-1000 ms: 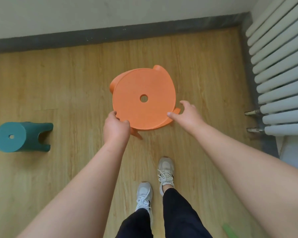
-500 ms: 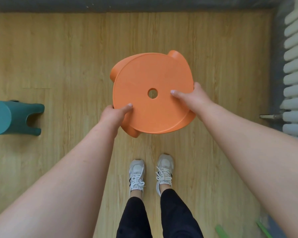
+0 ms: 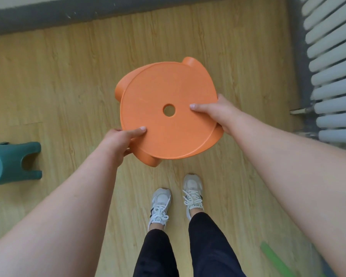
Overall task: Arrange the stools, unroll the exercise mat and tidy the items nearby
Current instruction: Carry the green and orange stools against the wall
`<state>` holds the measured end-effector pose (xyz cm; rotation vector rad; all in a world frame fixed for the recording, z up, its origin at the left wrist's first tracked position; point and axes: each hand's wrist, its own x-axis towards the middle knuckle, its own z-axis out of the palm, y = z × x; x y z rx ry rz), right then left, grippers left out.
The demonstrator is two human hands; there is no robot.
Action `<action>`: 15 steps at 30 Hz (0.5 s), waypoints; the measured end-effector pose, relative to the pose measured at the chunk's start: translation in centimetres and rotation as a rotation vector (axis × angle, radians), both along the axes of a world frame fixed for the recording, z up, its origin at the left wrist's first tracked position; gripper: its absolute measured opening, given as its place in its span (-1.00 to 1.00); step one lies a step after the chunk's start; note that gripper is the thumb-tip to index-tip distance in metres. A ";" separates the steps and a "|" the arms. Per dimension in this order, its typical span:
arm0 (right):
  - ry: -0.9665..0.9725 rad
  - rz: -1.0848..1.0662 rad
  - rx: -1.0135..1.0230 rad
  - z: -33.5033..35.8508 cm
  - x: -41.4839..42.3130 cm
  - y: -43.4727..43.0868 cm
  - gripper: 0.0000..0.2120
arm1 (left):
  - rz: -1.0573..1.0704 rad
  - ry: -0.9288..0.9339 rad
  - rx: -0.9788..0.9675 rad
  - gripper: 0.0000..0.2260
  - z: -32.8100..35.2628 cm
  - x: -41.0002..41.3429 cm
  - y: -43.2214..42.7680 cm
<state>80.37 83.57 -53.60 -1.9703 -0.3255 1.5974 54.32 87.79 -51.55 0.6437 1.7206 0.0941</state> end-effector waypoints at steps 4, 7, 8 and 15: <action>-0.001 -0.127 -0.010 1.4 0.9 -4.1 -0.33 | -0.161 0.018 0.010 -0.46 1.6 1.3 -0.4; -0.020 -0.288 -0.012 2.9 1.2 -8.3 -0.29 | -0.283 0.007 0.031 -0.41 3.0 2.8 -1.3; -0.014 -0.336 -0.007 3.3 1.1 -9.7 -0.29 | -0.323 0.001 0.035 -0.40 3.3 3.3 -1.5; -0.045 -0.692 -0.006 6.4 -1.1 -21.2 -0.29 | -0.625 -0.076 0.009 -0.39 6.7 7.1 -5.4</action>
